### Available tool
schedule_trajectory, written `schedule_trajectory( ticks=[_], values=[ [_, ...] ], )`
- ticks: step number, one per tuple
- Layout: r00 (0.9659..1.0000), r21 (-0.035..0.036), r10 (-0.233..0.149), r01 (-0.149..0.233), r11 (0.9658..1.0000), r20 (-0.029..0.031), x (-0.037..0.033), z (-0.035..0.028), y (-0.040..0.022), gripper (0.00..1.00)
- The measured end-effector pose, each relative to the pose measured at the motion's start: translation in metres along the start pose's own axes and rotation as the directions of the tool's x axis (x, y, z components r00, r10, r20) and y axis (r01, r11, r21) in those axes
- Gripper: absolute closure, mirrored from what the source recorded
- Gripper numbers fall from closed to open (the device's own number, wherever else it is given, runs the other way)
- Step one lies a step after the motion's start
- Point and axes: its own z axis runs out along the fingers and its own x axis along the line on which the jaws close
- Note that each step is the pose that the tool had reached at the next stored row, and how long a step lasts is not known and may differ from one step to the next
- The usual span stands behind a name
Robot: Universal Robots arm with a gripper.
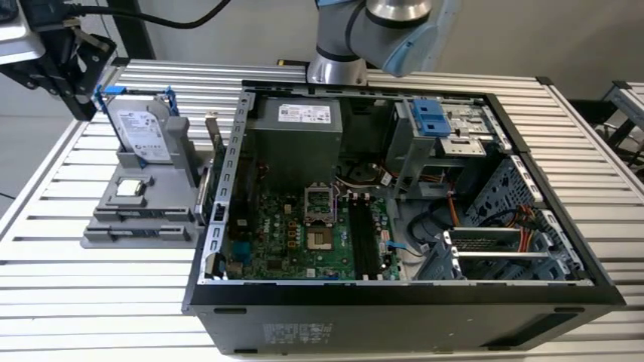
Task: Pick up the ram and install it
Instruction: 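Reach for the ram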
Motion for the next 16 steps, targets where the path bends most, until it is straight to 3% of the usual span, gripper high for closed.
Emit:
schedule_trajectory(
  ticks=[3,5,16],
  values=[
    [1.0,-0.0001,0.0,0.0,1.0,0.0,-0.0014,-0.0008,-0.0109,1.0],
    [1.0,-0.0001,0.0,0.0,1.0,0.0002,-0.0019,-0.001,-0.0147,1.0],
    [1.0,-0.0001,0.0,0.0,1.0,0.0,-0.0017,-0.0011,-0.0151,1.0]
  ],
)
